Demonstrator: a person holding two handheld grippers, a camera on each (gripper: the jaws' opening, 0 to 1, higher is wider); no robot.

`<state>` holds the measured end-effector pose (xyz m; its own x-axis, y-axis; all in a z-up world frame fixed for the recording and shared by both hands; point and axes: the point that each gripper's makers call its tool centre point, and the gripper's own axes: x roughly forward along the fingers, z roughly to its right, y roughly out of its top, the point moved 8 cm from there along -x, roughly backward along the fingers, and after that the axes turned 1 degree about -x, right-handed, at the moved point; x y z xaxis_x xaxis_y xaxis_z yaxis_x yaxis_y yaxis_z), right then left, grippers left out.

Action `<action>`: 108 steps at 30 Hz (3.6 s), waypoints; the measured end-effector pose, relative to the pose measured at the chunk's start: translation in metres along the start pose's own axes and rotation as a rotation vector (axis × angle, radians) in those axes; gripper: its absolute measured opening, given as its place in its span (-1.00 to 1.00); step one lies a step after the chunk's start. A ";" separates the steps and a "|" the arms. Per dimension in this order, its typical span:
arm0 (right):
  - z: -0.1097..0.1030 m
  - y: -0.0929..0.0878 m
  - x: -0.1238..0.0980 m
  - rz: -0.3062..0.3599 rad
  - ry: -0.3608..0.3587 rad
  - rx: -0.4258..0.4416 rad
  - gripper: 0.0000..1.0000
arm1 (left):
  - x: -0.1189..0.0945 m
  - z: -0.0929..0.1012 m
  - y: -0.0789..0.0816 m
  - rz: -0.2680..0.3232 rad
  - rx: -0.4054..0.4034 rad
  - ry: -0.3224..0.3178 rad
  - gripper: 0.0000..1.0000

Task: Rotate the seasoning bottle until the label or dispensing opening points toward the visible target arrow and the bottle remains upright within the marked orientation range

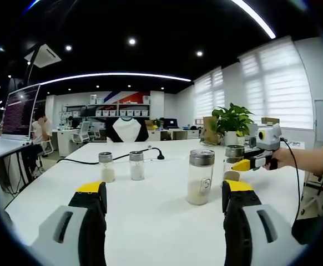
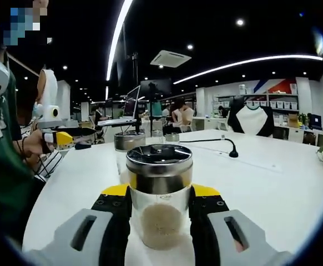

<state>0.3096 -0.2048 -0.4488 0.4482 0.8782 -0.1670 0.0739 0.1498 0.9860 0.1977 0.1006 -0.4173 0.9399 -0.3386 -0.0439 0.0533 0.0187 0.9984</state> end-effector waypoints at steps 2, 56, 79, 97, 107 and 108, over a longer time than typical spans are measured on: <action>0.000 -0.001 0.000 0.007 -0.002 0.000 -0.22 | 0.000 0.000 0.000 0.000 -0.001 0.000 0.81; -0.035 0.007 0.017 0.037 -0.872 0.119 -0.23 | -0.003 -0.002 0.001 0.011 -0.014 0.007 0.79; -0.037 0.007 0.017 0.014 -0.852 0.089 -0.25 | -0.002 -0.003 0.000 0.009 -0.018 0.003 0.78; -0.035 0.007 0.014 0.003 -0.795 0.083 -0.25 | -0.003 -0.003 0.002 0.012 -0.021 0.004 0.76; -0.032 0.007 0.011 -0.006 -0.736 0.077 -0.25 | -0.004 -0.001 0.002 0.011 -0.018 0.002 0.75; -0.032 0.007 0.011 -0.007 -0.727 0.075 -0.25 | -0.003 -0.001 0.002 0.010 -0.019 0.001 0.75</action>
<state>0.2866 -0.1797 -0.4439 0.9239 0.3499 -0.1550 0.1279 0.0995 0.9868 0.1952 0.1028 -0.4151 0.9409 -0.3371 -0.0339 0.0503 0.0398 0.9979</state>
